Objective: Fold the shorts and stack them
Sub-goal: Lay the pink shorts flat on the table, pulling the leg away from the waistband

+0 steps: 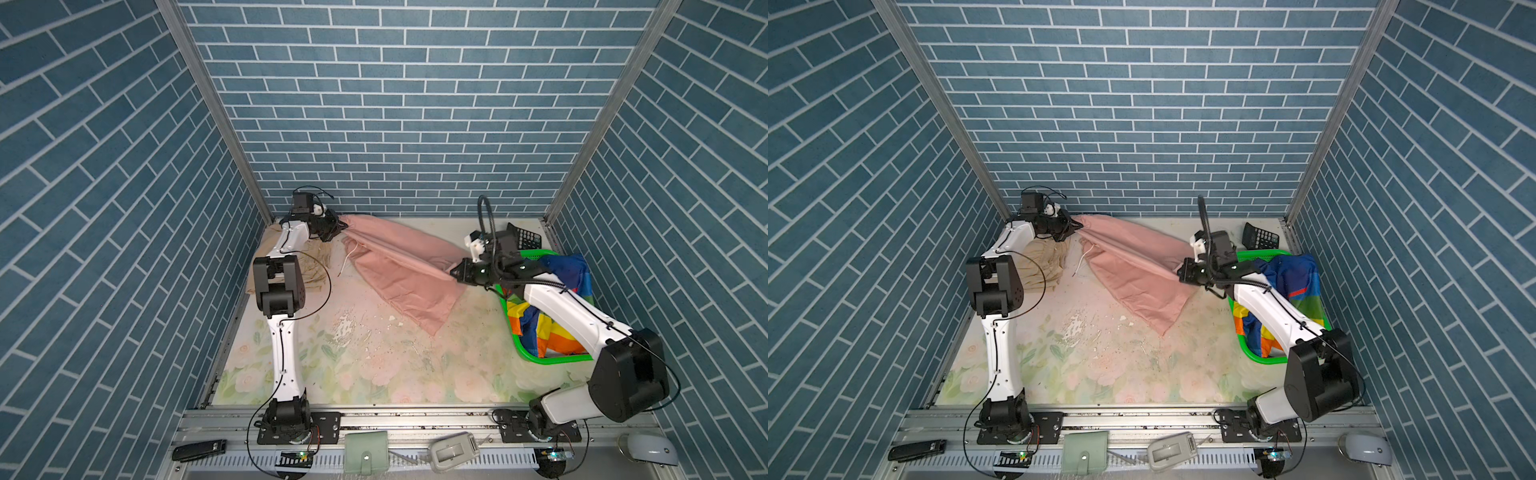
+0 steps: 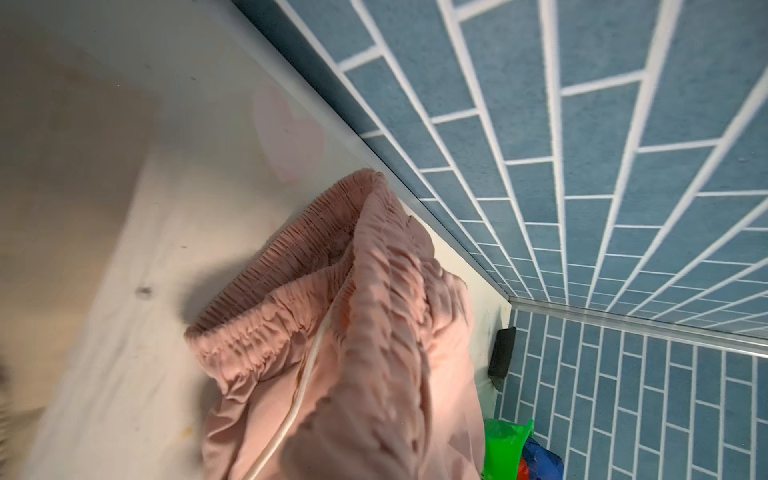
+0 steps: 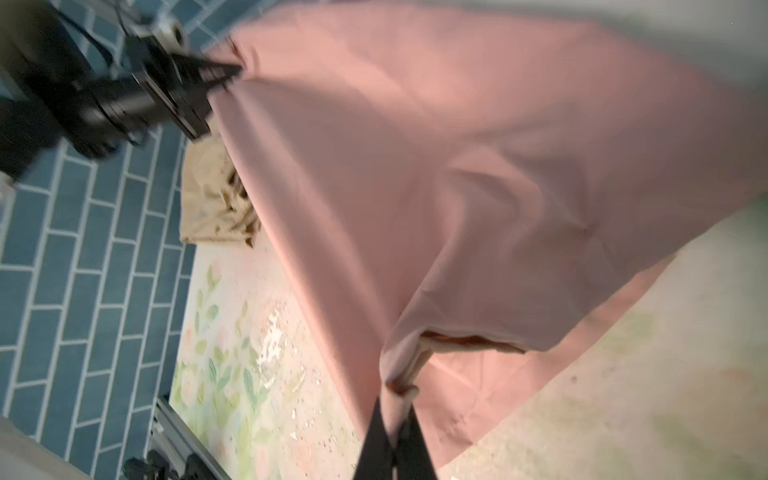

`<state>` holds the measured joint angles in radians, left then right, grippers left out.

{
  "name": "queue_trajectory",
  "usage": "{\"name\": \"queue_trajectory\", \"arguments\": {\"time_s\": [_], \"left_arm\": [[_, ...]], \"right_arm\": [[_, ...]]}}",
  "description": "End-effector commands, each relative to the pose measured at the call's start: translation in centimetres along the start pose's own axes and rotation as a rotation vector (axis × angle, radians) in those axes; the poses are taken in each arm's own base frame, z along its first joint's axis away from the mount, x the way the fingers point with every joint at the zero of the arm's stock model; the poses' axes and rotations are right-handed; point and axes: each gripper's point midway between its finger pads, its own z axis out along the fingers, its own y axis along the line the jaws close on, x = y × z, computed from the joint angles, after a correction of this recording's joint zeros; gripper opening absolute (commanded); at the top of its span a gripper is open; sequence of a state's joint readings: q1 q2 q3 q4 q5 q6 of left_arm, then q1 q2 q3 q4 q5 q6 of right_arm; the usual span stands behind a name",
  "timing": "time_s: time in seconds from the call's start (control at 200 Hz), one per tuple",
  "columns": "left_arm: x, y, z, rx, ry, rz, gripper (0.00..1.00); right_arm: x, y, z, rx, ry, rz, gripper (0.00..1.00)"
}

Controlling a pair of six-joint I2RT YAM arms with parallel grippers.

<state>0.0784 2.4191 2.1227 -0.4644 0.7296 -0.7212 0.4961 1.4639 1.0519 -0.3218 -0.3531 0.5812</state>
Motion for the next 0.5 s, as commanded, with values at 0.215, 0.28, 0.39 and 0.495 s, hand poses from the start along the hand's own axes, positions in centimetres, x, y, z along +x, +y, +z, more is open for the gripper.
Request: {"name": "queue_trajectory", "arguments": {"time_s": [0.215, 0.28, 0.39, 0.495], "left_arm": [[2.3, 4.2, -1.3, -0.119, 0.009, -0.001, 0.0], [3.2, 4.7, -1.8, -0.137, 0.012, -0.011, 0.0], [5.2, 5.9, -2.5, -0.168, 0.038, -0.035, 0.0], [7.1, 6.5, -3.3, -0.175, 0.045, -0.069, 0.0]], "right_arm": [[8.5, -5.7, 7.4, 0.164, 0.157, 0.13, 0.0], [9.1, -7.8, 7.7, 0.212, 0.191, 0.148, 0.0], [9.2, -11.0, 6.9, 0.273, 0.209, 0.187, 0.0], [8.3, -14.1, 5.3, 0.324, 0.2, 0.23, 0.0]]}}
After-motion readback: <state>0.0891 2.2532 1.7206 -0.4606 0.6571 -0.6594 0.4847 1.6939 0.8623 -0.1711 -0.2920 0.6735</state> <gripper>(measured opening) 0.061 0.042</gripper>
